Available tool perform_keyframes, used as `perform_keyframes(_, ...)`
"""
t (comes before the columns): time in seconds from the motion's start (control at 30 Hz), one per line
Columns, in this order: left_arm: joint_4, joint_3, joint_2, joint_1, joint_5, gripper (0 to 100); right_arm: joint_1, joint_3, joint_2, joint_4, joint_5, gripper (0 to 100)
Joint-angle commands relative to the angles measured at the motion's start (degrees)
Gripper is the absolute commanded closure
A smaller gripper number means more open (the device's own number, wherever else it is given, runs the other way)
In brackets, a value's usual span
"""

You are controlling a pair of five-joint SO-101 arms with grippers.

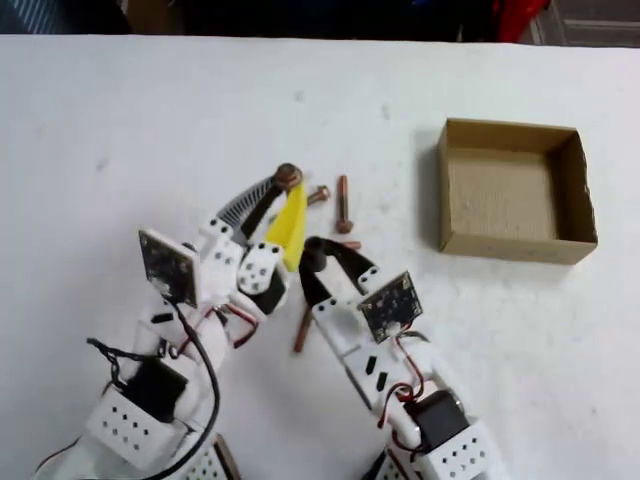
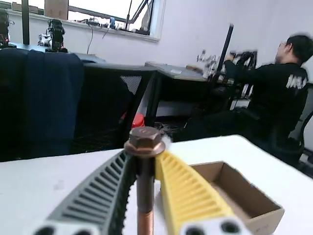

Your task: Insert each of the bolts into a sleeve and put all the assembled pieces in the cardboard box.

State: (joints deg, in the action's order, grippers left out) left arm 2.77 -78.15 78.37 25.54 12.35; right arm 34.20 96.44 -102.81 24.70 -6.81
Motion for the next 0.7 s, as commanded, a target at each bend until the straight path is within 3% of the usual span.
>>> perform_keyframes(0.0,-4.0,-0.2,1.5,0.7,1.4,98,0.4,0.4,-0.5,-0.3,-1.1,98.2)
perform_keyframes(0.67,-1.0,-2.5,1.6,5.0,1.4,98,0.2,0.4,-0.5,-0.4,-1.5,98.2)
